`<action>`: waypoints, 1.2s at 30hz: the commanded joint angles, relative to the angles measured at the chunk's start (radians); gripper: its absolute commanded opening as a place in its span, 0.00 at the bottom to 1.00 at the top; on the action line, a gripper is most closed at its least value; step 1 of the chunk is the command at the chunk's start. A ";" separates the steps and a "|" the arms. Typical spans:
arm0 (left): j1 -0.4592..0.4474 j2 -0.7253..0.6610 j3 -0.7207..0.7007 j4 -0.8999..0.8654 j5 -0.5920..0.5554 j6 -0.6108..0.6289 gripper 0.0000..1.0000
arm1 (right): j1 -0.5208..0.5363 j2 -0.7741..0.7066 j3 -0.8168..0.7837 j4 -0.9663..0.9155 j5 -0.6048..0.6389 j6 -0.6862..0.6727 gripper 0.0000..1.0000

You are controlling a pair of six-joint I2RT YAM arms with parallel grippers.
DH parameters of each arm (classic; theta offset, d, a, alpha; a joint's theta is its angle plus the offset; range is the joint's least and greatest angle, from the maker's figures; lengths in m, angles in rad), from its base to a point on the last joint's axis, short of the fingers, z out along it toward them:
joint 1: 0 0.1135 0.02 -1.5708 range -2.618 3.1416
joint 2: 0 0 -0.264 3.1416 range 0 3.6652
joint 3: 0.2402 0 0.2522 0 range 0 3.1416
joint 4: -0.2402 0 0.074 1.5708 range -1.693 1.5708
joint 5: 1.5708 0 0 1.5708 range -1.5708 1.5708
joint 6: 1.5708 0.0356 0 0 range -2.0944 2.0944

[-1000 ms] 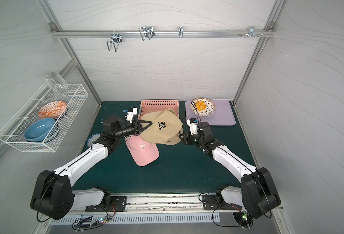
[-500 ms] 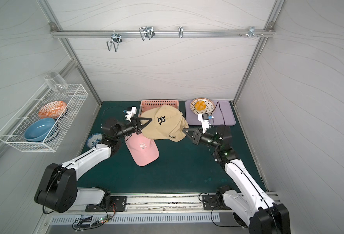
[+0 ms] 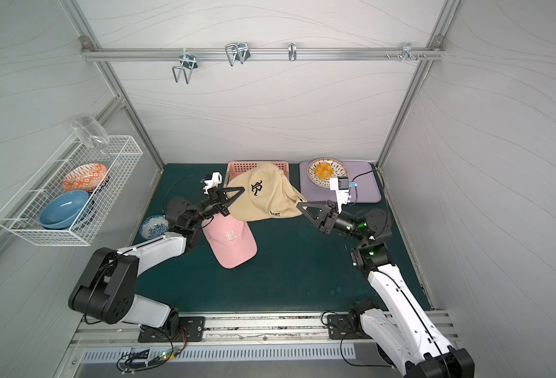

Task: Turn the baseball cap inside out
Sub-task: Turn over the baseball cap.

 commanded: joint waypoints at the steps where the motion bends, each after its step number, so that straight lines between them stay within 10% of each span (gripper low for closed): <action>1: 0.040 0.023 0.005 0.130 -0.144 -0.108 0.00 | -0.013 -0.074 0.045 0.100 -0.010 -0.003 0.00; 6: 0.040 -0.108 0.026 -0.106 -0.122 0.030 0.00 | -0.026 -0.094 0.086 -0.278 0.097 -0.222 0.07; 9: 0.040 -0.195 0.047 -0.324 -0.125 0.150 0.00 | -0.025 -0.097 0.125 -0.525 0.214 -0.383 0.61; 11: 0.039 -0.247 0.060 -0.443 -0.139 0.215 0.00 | -0.024 -0.099 0.143 -0.654 0.305 -0.471 0.76; 19: 0.011 -0.370 0.228 -1.060 -0.313 0.352 0.00 | 0.037 -0.087 0.155 -0.800 0.578 -0.760 0.81; 26: -0.137 -0.320 0.542 -1.682 -0.683 0.346 0.00 | 0.368 -0.067 0.069 -0.678 0.628 -1.208 0.82; 36: -0.251 -0.209 0.625 -1.818 -0.772 0.214 0.00 | 0.677 0.153 0.056 -0.444 0.978 -1.597 0.83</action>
